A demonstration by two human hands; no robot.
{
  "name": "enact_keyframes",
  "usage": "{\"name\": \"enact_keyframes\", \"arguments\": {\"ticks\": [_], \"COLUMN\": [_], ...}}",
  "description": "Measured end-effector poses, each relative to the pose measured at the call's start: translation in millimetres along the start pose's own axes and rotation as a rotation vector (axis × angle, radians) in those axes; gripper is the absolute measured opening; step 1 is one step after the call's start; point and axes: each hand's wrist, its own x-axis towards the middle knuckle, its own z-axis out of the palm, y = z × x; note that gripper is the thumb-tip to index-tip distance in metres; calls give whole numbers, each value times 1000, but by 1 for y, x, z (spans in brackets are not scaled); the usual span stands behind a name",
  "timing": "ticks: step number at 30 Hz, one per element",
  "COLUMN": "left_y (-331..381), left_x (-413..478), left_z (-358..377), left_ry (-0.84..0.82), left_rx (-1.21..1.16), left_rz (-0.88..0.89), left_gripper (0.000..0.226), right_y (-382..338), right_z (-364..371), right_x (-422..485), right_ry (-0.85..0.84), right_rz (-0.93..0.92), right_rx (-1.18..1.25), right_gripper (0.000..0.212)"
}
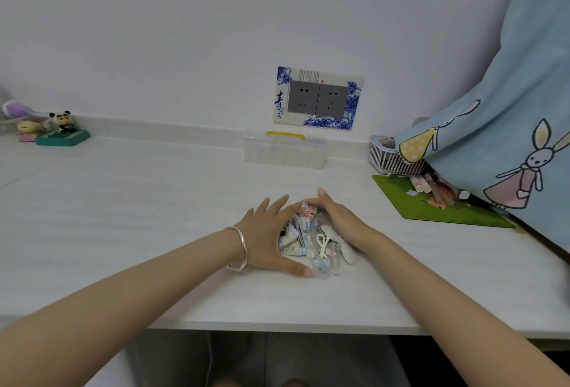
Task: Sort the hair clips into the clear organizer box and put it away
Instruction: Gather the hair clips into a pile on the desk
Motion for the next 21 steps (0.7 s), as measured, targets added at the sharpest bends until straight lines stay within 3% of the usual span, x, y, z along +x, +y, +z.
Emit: {"name": "enact_keyframes", "arguments": {"ticks": [7, 12, 21], "left_y": [-5, -17, -69], "left_x": [-1, -3, 42], "left_z": [-7, -24, -59], "left_ry": [64, 135, 224], "left_rx": [-236, -354, -369], "left_rz": [42, -6, -155], "left_gripper": [116, 117, 100], "right_y": [0, -2, -1], "right_z": [13, -4, -35], "right_x": [-18, -23, 32], "right_ry": [-61, 14, 79], "right_rz": [-14, -49, -48], "right_rx": [-41, 68, 58], "right_gripper": [79, 59, 58]}}
